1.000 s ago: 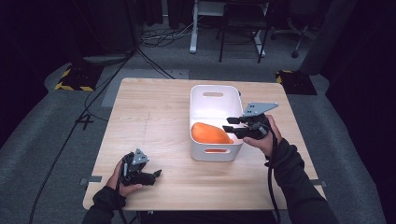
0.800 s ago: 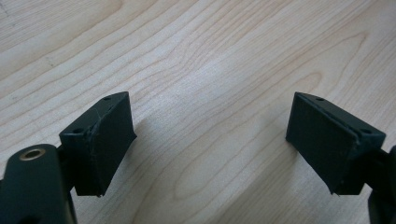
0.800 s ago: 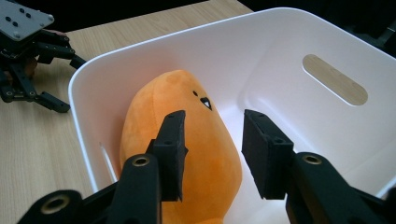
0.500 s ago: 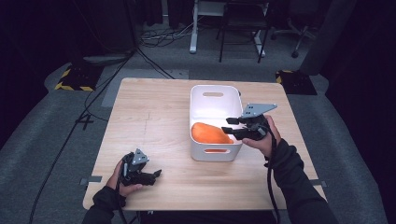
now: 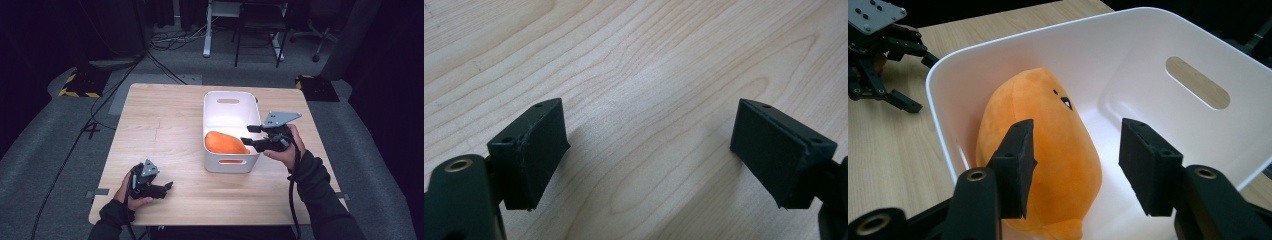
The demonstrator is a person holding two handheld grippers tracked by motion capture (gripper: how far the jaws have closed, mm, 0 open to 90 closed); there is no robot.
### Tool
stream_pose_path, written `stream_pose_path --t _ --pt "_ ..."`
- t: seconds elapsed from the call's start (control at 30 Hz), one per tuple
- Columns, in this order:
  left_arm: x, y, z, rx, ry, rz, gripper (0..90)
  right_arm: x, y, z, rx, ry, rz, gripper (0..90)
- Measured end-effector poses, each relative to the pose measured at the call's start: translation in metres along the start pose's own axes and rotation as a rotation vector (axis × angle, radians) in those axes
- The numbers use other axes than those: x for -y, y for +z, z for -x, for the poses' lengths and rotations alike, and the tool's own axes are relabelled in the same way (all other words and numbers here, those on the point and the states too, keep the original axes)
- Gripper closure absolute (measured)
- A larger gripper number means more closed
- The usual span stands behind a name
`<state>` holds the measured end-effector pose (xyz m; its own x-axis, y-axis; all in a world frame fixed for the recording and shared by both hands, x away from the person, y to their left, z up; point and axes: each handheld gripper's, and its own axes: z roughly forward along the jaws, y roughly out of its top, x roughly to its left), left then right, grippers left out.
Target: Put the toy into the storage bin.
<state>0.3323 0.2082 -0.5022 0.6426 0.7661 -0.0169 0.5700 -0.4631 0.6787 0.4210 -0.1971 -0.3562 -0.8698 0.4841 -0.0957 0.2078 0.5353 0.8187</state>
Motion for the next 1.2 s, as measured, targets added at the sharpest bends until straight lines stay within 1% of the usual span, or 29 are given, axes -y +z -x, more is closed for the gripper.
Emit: stream_pose_path --t 0.07,0.1,0.13,0.17,0.2,0.3,0.4,0.43,0.6,0.63,0.73,0.77,0.8,0.87,0.93,1.07,1.17,1.2 --pt "0.000 0.000 0.000 0.001 -0.003 0.000 15.3 0.000 -0.001 0.000 0.007 -0.001 0.004 47.1" --pt "0.000 0.000 0.000 -0.002 0.001 0.000 15.3 0.000 -0.002 0.001 0.010 0.000 0.003 45.5" --pt "0.000 0.000 0.000 0.001 -0.003 0.001 15.3 0.001 -0.004 0.002 0.023 0.002 0.001 42.6" --pt "0.000 0.000 0.000 -0.003 -0.002 0.001 15.3 0.001 -0.004 0.002 0.023 0.002 0.001 42.6" --pt "0.000 0.000 0.000 0.000 -0.001 0.000 15.3 0.001 -0.005 0.002 0.028 0.006 0.002 40.4" --pt "0.000 0.000 0.000 -0.001 0.000 0.000 15.3 0.002 -0.008 0.002 0.055 0.006 0.006 35.4" --pt "0.000 0.000 0.000 -0.001 -0.002 0.001 15.3 0.003 -0.009 0.003 0.055 0.004 0.011 33.0" --pt "0.000 0.000 0.000 -0.001 0.000 0.000 15.3 0.003 -0.010 0.002 0.061 0.005 0.010 30.6" --pt "0.000 0.000 0.000 0.000 0.000 0.000 15.3 0.002 -0.010 0.001 0.079 -0.002 0.016 26.7" --pt "0.000 0.000 0.000 0.001 -0.003 0.001 15.3 0.002 -0.010 0.001 0.084 -0.004 0.015 24.0" --pt "0.000 0.000 0.000 -0.003 0.000 0.001 15.3 0.003 -0.010 0.001 0.086 -0.005 0.020 22.6" --pt "0.000 0.000 0.000 -0.001 0.000 0.000 15.3 0.003 -0.012 0.002 0.097 -0.006 0.025 20.2" --pt "0.000 0.000 0.000 0.003 -0.001 0.000 15.3 0.003 -0.012 0.002 0.100 0.003 0.032 20.0" --pt "0.000 0.000 0.000 -0.001 0.000 0.000 15.3 0.004 -0.013 0.003 0.102 0.004 0.036 19.8" --pt "0.000 0.000 0.000 -0.002 0.001 0.000 15.3 0.004 -0.015 0.004 0.127 0.004 0.034 19.5" --pt "0.000 0.000 0.000 0.000 0.000 0.001 15.3 0.005 -0.019 0.005 0.144 0.015 0.042 19.5" --pt "0.000 0.000 0.000 0.000 -0.003 0.000 15.3 0.006 -0.022 0.006 0.150 0.014 0.047 19.6" --pt "0.000 0.000 0.000 -0.002 -0.002 0.001 15.3 0.006 -0.024 0.007 0.162 0.013 0.044 19.8"
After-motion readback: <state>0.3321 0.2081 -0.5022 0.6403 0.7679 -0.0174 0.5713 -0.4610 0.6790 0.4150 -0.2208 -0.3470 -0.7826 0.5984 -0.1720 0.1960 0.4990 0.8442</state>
